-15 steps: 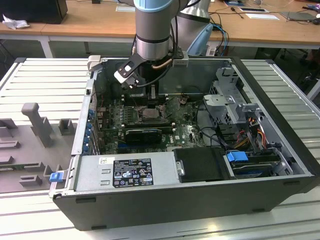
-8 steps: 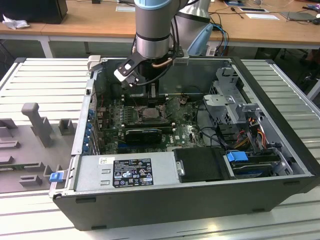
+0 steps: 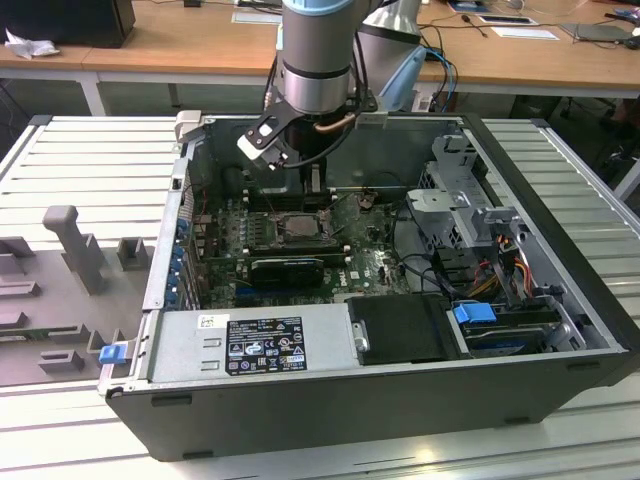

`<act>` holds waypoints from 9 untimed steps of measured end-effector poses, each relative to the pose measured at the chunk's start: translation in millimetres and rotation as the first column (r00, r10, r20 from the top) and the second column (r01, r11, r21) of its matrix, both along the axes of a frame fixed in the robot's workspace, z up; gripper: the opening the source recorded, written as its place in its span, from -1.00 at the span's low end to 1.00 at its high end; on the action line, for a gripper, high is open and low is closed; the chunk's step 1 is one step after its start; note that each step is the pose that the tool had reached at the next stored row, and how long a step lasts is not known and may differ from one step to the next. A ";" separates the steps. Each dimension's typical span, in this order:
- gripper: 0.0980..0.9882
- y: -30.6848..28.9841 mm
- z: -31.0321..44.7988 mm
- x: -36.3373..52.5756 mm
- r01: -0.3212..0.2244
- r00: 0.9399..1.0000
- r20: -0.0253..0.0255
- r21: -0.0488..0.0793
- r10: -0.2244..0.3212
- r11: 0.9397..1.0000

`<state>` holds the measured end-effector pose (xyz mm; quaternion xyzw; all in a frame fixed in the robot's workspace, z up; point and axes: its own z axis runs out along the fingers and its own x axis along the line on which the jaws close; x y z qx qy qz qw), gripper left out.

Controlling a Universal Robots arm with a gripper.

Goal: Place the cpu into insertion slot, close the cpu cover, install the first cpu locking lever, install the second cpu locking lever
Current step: 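Close the cpu cover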

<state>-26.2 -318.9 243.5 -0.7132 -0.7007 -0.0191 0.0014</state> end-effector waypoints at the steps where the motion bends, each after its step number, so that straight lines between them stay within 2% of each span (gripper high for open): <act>1: -0.98 0.0 2.7 0.0 0.000 1.000 0.000 0.000 0.000 1.000; 6: -0.98 0.0 2.9 1.4 0.000 1.000 0.000 0.000 0.000 1.000; 9: -0.98 0.0 2.8 7.4 0.000 1.000 -0.001 0.000 0.000 1.000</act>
